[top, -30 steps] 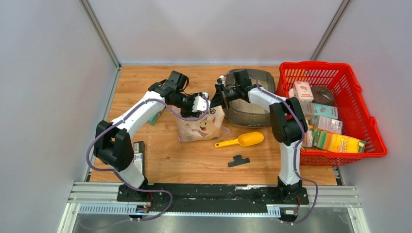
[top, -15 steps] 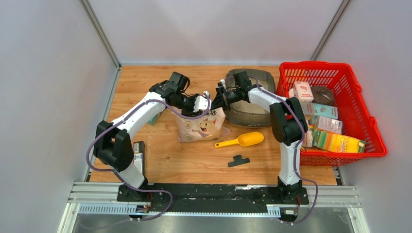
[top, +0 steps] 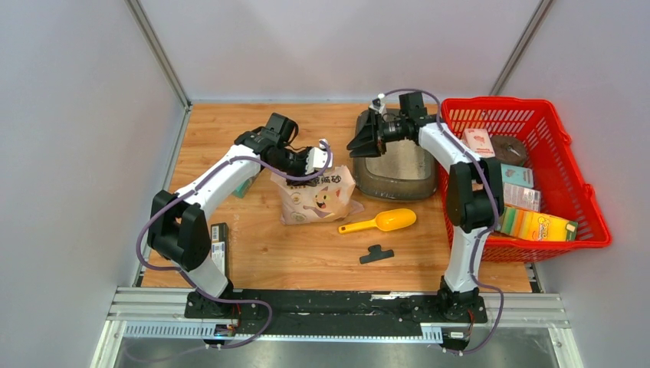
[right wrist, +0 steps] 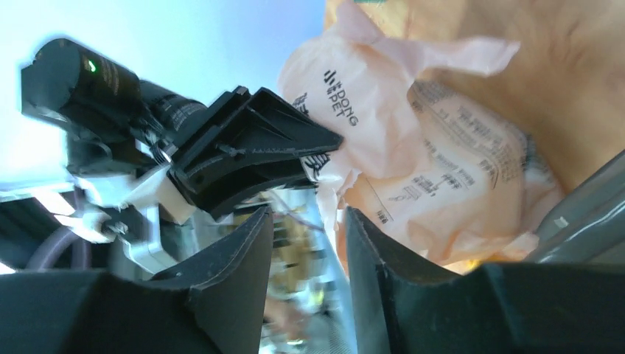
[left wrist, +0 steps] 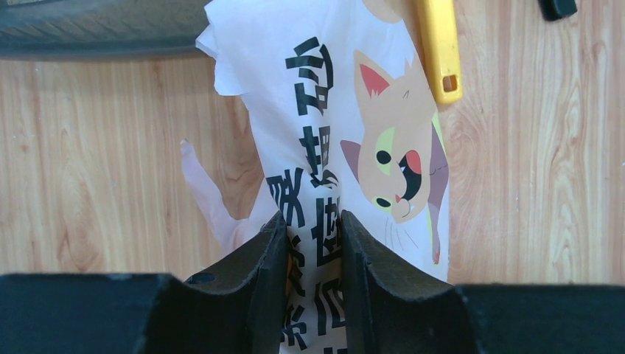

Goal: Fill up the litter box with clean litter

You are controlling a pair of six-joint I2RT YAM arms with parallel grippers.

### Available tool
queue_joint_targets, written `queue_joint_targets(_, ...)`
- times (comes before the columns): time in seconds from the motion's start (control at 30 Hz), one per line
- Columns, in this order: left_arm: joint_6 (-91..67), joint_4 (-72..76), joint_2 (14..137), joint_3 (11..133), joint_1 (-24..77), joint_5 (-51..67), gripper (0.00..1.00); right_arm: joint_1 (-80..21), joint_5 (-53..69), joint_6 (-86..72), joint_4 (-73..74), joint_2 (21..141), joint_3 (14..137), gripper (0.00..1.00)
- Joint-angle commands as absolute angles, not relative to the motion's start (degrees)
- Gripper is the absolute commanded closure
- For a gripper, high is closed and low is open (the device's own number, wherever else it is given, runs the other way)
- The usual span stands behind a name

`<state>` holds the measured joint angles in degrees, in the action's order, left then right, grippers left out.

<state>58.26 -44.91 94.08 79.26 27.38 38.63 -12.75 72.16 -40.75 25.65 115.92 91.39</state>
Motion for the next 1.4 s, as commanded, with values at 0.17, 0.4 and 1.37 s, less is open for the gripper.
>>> queue_joint_targets(0.17, 49.9, -43.9, 94.9, 80.4, 27.3, 43.0, 0.64, -15.6, 62.2, 27.3, 33.9, 91.6, 86.2, 0.5)
queue_joint_targets(0.4, 46.8, -43.6, 96.4, 81.1, 27.2, 44.6, 0.64, -22.8, 56.5, 54.6, 17.7, 78.2, 63.8, 0.43)
queue_joint_targets(1.37, 37.9, -42.4, 99.2, 83.5, 23.9, 52.6, 0.67, -31.5, 43.1, 58.2, 12.7, 91.6, 64.6, 0.44)
